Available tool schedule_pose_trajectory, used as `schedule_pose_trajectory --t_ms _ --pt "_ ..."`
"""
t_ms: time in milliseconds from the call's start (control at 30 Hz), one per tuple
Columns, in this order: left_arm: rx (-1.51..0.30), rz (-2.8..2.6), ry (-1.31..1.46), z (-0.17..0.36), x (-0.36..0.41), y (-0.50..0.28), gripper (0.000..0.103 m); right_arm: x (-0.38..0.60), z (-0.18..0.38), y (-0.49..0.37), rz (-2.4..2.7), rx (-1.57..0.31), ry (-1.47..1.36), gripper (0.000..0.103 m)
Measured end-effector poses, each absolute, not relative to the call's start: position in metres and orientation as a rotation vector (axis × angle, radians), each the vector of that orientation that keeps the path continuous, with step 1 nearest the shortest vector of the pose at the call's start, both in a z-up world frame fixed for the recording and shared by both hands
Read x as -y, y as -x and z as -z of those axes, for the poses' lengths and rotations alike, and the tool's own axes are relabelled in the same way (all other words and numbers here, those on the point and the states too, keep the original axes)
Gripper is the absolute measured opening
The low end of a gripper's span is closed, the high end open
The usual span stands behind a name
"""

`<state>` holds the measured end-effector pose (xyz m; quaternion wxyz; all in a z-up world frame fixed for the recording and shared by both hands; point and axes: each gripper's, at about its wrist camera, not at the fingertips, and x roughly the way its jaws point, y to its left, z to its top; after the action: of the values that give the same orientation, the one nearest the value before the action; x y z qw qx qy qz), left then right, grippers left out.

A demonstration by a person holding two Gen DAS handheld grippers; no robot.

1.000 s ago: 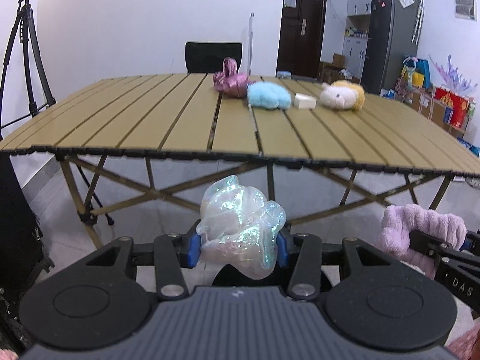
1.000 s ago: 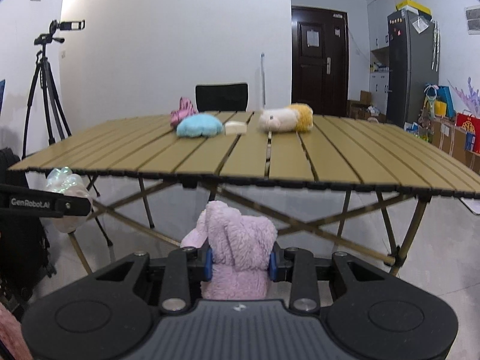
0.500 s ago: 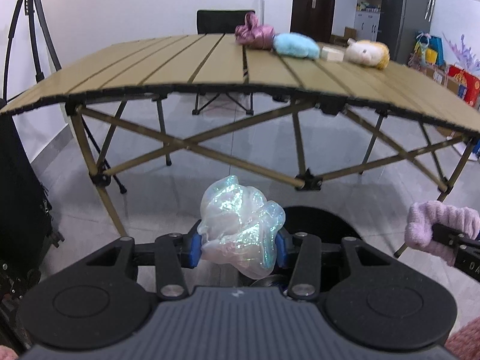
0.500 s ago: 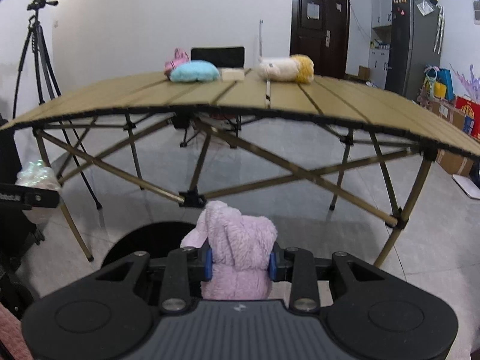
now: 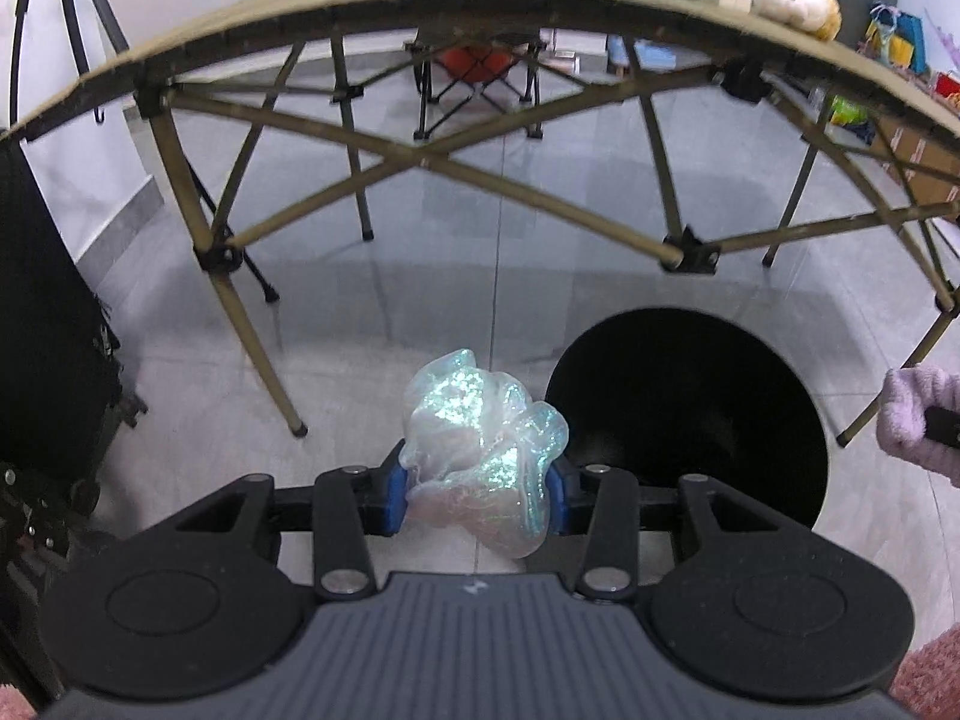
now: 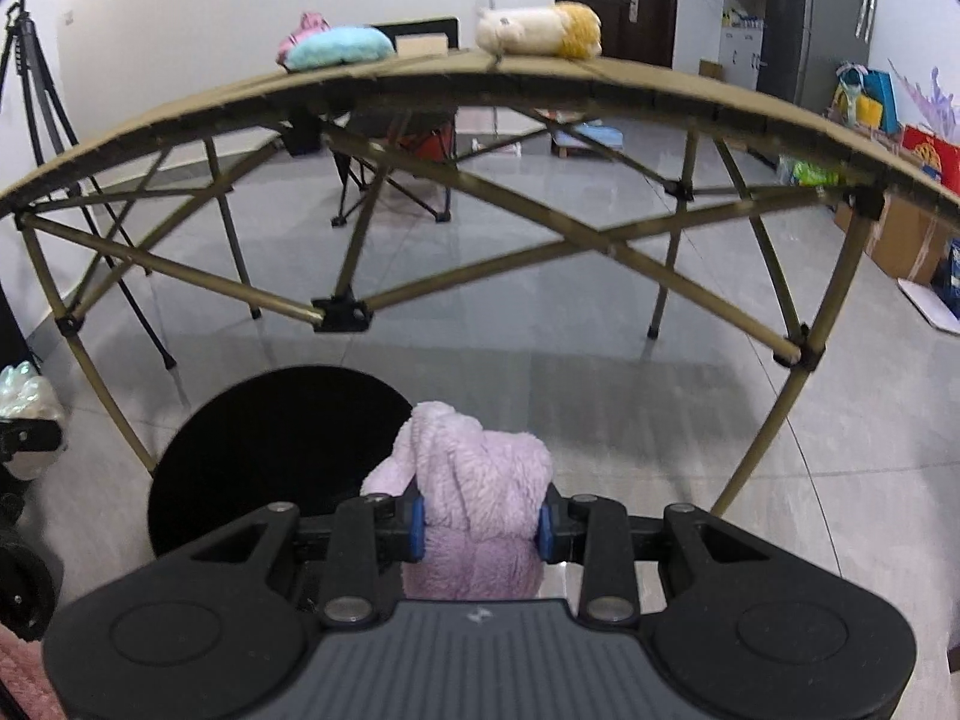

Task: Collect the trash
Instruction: 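Lift both held items off the table and carry them down toward the black bin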

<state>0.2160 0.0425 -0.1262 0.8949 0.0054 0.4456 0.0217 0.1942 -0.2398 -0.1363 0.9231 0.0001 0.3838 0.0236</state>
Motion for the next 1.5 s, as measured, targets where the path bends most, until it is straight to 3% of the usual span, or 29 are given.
schedule_pose_trajectory --t_ms 300,1500 --pt "-1.06 -0.077 0.004 0.149 -0.045 -0.235 0.043 0.247 0.149 -0.202 -0.004 -0.844 -0.017 0.032" --pt "-1.133 0.029 -0.054 0.157 0.045 -0.276 0.043 0.28 0.181 -0.213 0.054 -0.945 -0.065 0.032"
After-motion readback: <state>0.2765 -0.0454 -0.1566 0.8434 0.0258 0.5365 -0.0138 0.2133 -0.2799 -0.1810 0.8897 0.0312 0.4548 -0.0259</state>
